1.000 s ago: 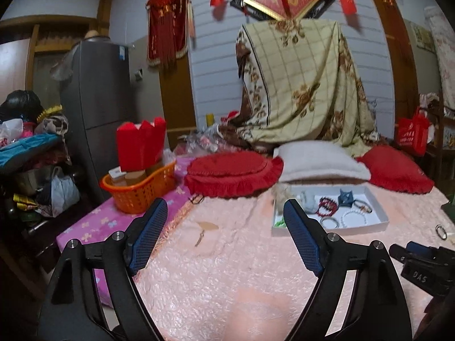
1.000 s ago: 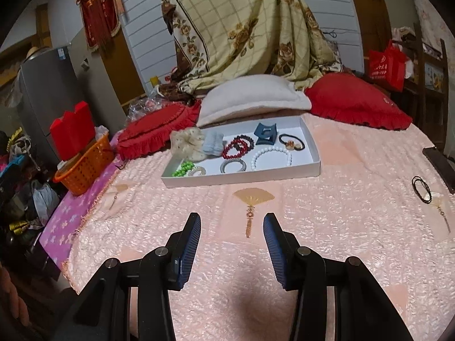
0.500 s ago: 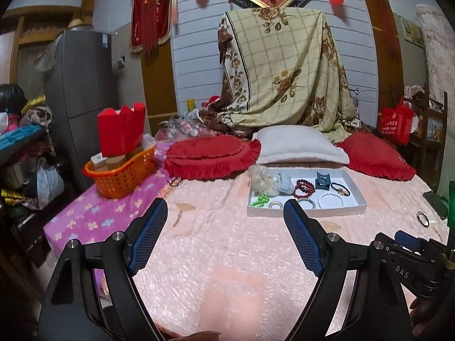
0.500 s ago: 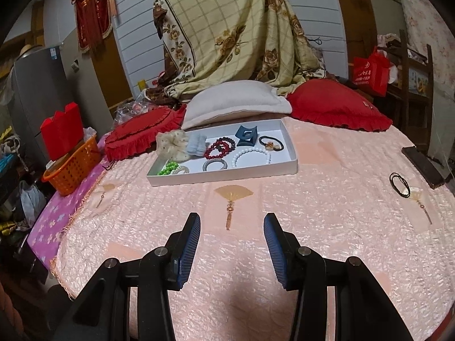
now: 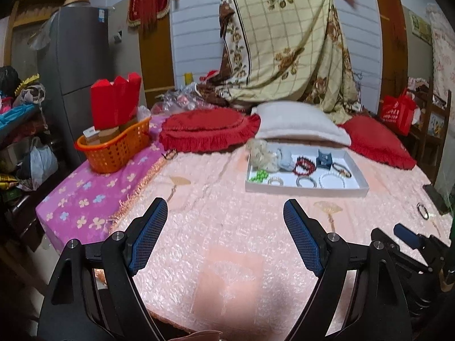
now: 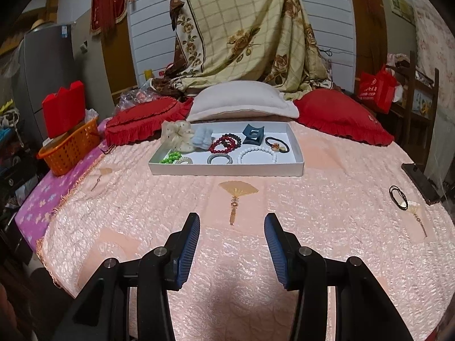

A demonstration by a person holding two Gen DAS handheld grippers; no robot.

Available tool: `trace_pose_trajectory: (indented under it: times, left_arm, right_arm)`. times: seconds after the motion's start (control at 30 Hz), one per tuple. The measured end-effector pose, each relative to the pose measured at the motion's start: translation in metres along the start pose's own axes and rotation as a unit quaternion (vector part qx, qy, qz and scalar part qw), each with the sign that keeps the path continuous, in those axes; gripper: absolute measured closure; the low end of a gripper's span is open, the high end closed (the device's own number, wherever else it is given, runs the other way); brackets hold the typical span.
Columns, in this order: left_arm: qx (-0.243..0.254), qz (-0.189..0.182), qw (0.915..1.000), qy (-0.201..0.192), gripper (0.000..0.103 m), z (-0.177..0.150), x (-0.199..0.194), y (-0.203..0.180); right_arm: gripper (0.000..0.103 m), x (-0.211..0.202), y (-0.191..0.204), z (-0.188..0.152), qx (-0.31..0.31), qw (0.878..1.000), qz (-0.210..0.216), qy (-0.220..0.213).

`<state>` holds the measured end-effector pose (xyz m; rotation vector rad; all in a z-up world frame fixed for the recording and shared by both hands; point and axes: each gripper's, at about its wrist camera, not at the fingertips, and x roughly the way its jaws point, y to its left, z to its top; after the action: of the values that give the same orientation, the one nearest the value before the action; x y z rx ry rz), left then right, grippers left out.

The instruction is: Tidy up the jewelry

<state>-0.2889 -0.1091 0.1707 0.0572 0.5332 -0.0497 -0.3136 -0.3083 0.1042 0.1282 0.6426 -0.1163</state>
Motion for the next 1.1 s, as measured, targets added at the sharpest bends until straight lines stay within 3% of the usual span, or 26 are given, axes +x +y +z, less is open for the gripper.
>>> trace_pose_trajectory:
  times: [0.27, 0.8, 1.1]
  left_arm:
    - [-0.005, -0.007, 0.9993, 0.038, 0.019, -0.005, 0.017, 0.001]
    - [-0.018, -0.007, 0.9998, 0.010, 0.019, -0.008, -0.005, 0.015]
    - [-0.048, 0.011, 0.9986, 0.019, 0.019, -0.007, -0.002, 0.034]
  right_arm:
    - [0.057, 0.007, -0.005, -0.004, 0.011, 1.000, -0.003, 0.010]
    - [0.057, -0.006, 0.016, 0.002, -0.017, 1.000, -0.006, -0.008]
    - [0.057, -0.006, 0.024, 0.052, -0.011, 0.999, 0.006, -0.037]
